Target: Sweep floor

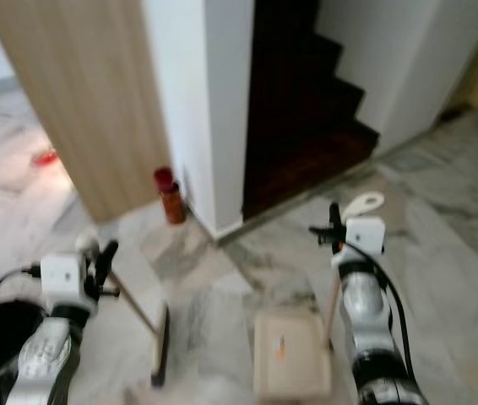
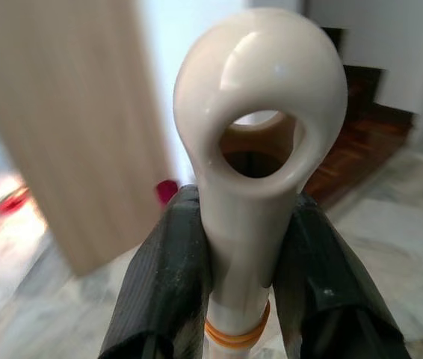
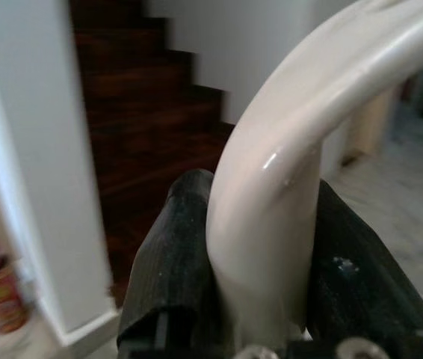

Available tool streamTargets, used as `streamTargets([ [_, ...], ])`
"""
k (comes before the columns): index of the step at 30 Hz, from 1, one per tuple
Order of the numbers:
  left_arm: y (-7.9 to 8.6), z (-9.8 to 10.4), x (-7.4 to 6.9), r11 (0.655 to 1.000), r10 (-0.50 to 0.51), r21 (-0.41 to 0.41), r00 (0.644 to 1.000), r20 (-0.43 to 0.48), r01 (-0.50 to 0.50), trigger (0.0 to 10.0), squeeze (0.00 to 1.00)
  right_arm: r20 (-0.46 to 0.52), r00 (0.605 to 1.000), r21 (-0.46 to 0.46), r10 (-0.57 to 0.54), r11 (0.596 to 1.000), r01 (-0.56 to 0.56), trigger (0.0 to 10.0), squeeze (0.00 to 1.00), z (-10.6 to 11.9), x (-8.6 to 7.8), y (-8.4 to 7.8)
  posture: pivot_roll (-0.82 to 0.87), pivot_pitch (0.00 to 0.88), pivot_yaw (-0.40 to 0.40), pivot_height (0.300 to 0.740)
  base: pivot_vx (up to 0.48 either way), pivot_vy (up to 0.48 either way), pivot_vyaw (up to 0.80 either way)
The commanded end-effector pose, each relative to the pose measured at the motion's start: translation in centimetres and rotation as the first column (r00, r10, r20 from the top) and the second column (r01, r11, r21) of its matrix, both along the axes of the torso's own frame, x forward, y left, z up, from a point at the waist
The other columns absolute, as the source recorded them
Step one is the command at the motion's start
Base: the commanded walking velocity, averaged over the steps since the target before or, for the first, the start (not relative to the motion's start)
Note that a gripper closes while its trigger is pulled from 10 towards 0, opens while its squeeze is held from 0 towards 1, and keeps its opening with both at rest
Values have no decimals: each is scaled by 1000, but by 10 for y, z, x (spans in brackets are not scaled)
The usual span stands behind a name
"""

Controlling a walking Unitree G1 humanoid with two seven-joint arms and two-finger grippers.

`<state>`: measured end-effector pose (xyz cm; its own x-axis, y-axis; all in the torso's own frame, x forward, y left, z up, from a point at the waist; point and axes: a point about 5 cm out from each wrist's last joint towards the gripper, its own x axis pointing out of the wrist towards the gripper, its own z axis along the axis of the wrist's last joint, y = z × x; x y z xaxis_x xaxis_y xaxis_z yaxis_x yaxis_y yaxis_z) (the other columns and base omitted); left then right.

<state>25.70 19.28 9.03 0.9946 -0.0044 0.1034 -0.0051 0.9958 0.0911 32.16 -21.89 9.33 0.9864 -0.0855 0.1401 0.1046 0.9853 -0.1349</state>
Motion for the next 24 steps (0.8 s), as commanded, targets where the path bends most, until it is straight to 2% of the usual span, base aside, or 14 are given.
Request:
streamTargets([
  [1,0,5,2,1000,5,-8,1000,26,-5,10000,0,32,999,-3,0,1000,0,10000,0,6,1,-1,73,27,59,740,0,480,-800],
  [4,0,6,2,1000,2,0,1000,31,-2,10000,0,33,999,-2,0,1000,0,10000,0,6,1,-1,73,26,59,740,0,480,-800],
  [6,-1,7,2,1000,-14,19,999,39,14,10000,0,34,999,-2,0,1000,0,10000,0,6,1,-1,73,26,59,740,0,0,-800],
  [9,-1,6,3,1000,-2,-4,1000,29,2,10000,0,35,999,-3,0,1000,0,10000,0,6,1,-1,71,21,59,740,0,0,-800],
  [13,0,7,4,1000,-2,-1,999,32,2,10000,0,37,999,-2,-1,1000,1,10000,0,7,1,-1,69,17,59,740,0,429,-800],
  [16,-1,7,4,1000,-12,17,999,39,12,10000,0,37,999,-4,-1,1000,1,10000,0,7,1,-1,69,9,58,740,0,0,0],
  [19,-1,5,3,1000,-4,-5,1000,29,4,10000,0,39,999,-4,-1,1000,2,10000,0,8,1,-2,68,5,58,740,0,0,0],
  [22,-1,5,4,1000,-9,-2,999,31,9,10000,0,41,999,-5,-1,1000,1,10000,0,8,1,-2,67,1,57,740,0,480,0],
  [24,-3,7,5,1000,-23,13,999,44,23,10000,0,43,999,-5,0,1000,0,10000,0,8,1,-1,65,1,58,740,0,0,-800],
])
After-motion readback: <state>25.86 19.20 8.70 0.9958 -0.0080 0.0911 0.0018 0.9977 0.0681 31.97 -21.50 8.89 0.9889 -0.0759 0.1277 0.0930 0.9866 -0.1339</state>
